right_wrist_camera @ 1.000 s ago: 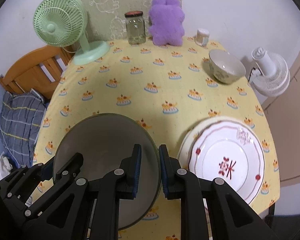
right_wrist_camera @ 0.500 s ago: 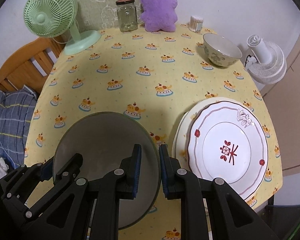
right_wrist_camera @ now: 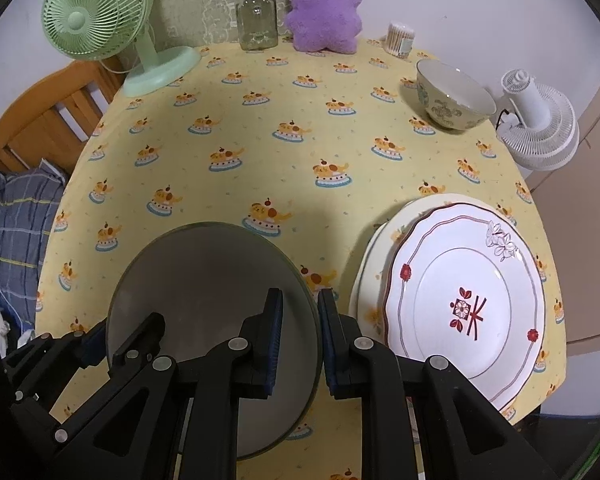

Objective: Organize plates and bowls
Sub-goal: 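Lower the grey bowl beside the plate stack and open both grippers, then move both grippers to the small white bowl beside the white fan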

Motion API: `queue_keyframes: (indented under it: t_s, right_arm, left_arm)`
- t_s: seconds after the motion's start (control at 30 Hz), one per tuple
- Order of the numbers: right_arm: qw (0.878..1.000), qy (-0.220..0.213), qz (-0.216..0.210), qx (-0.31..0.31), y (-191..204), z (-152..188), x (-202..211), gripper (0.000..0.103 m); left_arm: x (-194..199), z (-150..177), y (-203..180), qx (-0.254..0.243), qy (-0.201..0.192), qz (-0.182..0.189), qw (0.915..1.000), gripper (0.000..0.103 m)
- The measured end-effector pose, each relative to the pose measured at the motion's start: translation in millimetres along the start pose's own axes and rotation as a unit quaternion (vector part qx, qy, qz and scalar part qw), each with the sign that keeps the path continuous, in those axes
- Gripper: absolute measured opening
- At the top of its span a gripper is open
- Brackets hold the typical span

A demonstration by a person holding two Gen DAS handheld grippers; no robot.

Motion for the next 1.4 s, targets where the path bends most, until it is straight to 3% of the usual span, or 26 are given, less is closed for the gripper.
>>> queue_keyframes:
  t_s: [0.2, 0.43, 0.47, 0.53, 0.57, 0.63, 0.8, 0.93, 1.2, 1.4]
  right_arm:
    - [1.000, -0.004, 0.003, 0.003, 1, -1, -1, 0.021]
    - [1.000, 0.001, -0.008, -0.002, -1, 1, 3, 0.022]
    - [1.000, 0.001, -0.011, -0.003, -1, 1, 4, 0.024]
    - [1.000, 0.003, -0.024, -0.010, -1, 3, 9, 0.047]
    - [1.000, -0.001, -0.026, -0.011, -1, 4, 12, 0.053]
    - [1.000, -0.012, -0.026, -0.012, 1, 5, 20, 0.063]
    - [0.999, -0.032, -0.026, -0.014, 5, 8, 40, 0.067]
    - [0.998, -0.048, -0.027, -0.020, 5, 8, 57, 0.076]
    - [0.996, -0.080, -0.024, -0.034, -3, -1, 84, 0.084]
    - [0.994, -0.092, -0.036, -0.051, -17, -16, 92, 0.085]
  left_arm:
    - [-1, -1, 1, 0.000, 0.002, 0.005, 1.0000, 0.017]
    - [6, -1, -3, -0.004, -0.004, 0.035, 0.9994, 0.042]
    - [9, -1, -3, -0.006, -0.006, 0.040, 0.9992, 0.053]
    - [13, -1, -3, -0.011, -0.010, 0.042, 0.9990, 0.074]
    - [17, 0, -2, -0.013, -0.017, 0.040, 0.9990, 0.078]
    - [24, 1, -1, -0.015, -0.026, 0.044, 0.9986, 0.080]
    - [41, 2, 3, -0.022, -0.046, 0.049, 0.9975, 0.084]
    - [56, 2, 4, -0.030, -0.064, 0.055, 0.9960, 0.087]
    - [83, -11, -2, -0.041, -0.102, 0.057, 0.9923, 0.087]
    - [92, -27, -12, -0.042, -0.115, 0.046, 0.9914, 0.087]
Point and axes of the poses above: each gripper's, at about its wrist camera, not at the fingertips, and x roughly against the way its jaws point, y to its left, z to its underside, the point moved 2 cm from there along -x, roughly the way its jaws point, and after that the axes turned 6 degrees about -x, right-handed, at the moved point
